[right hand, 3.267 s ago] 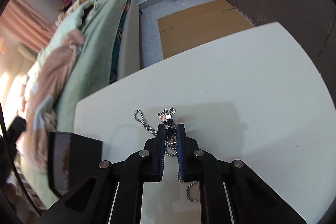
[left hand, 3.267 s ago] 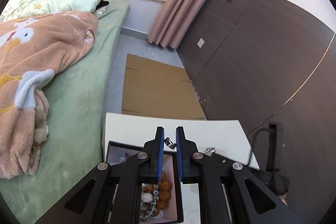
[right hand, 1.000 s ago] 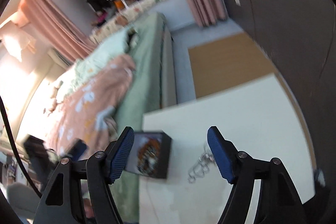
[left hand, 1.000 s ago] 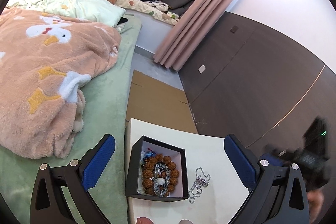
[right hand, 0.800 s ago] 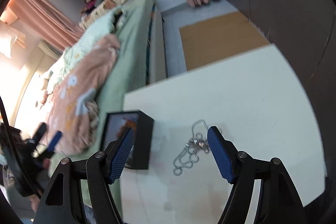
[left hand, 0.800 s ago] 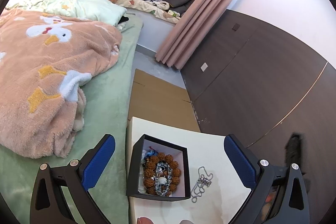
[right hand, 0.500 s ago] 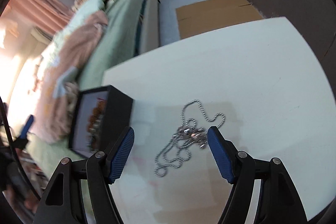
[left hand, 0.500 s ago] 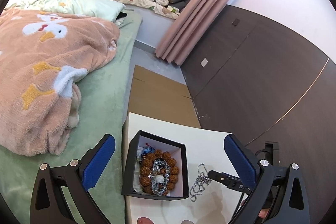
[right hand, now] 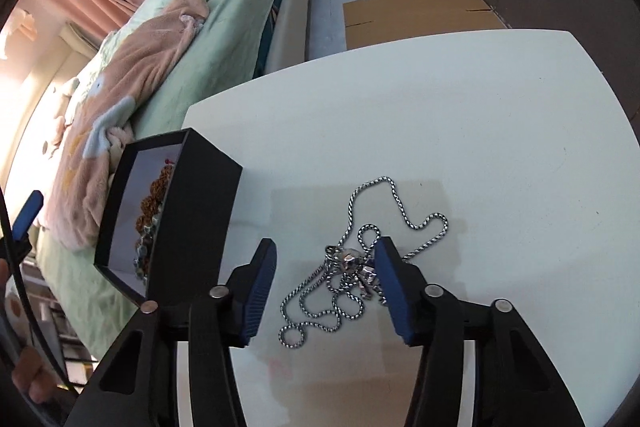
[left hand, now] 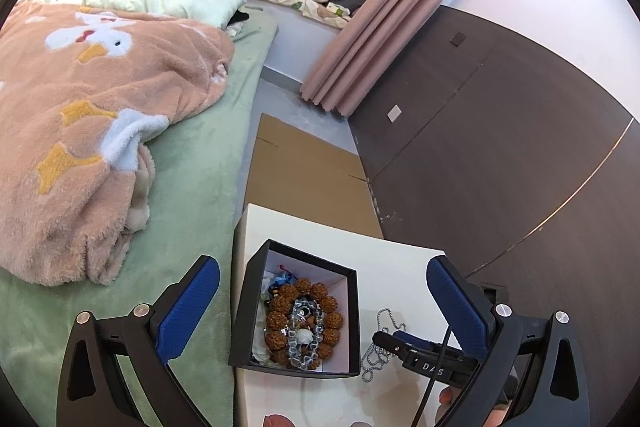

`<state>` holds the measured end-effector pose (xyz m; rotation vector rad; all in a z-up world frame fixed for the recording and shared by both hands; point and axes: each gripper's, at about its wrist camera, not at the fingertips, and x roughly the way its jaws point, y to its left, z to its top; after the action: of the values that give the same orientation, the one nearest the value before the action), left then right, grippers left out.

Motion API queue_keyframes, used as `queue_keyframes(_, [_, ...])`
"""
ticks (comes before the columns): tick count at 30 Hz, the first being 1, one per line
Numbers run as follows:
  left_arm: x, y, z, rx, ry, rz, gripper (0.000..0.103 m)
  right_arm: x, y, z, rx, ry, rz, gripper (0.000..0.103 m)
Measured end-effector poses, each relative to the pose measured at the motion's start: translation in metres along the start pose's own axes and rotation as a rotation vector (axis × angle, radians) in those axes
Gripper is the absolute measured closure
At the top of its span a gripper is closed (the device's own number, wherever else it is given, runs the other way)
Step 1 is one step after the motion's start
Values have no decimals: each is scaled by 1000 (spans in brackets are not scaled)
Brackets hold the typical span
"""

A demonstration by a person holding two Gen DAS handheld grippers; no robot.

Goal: Organize jewelry

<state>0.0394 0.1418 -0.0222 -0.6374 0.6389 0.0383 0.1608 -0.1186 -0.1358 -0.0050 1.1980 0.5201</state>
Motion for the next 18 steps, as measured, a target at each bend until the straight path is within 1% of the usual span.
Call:
queue_keyframes(2, [2, 1, -1, -5, 13, 2, 0, 2, 7, -2, -42, 0, -58, 62])
queue_keyframes(4, [2, 0, -1, -4, 17, 0, 0, 4, 17, -7, -106, 3, -145, 62])
queue_keyframes(6, [0, 0, -1, -1, 14, 1, 0, 5, 26, -11, -163, 10, -209, 62])
queue_keyframes(7, [0, 0, -1, -2, 13, 0, 0, 6, 30, -13, -192, 11, -234, 62])
queue_keyframes(9, [-1, 2, 0, -8, 12, -1, 0, 5, 33, -15, -219, 8, -254, 63])
queue_keyframes(11, [-1, 4, 0, -17, 13, 0, 0, 2, 28, -15, -206, 0, -270, 75])
queue_keyframes(12, [-1, 5, 0, -21, 14, -1, 0, -1, 24, -14, -192, 0, -257, 76])
queue_keyframes(13, [-1, 5, 0, -24, 14, -3, 0, -3, 22, -14, -182, -2, -249, 79])
queue_keyframes(14, [-2, 5, 0, -24, 14, -4, 0, -6, 17, -13, -167, -6, -247, 86])
queue_keyframes(15, [-2, 5, 1, -24, 15, -5, 0, -8, 12, -12, -147, -5, -241, 88])
queue_keyframes(17, [-3, 3, 1, -22, 14, -9, 0, -16, -1, -11, -75, -7, -138, 88])
queue_keyframes(18, [-3, 3, 1, -24, 12, -13, 0, -20, -3, -10, -56, -19, -115, 88])
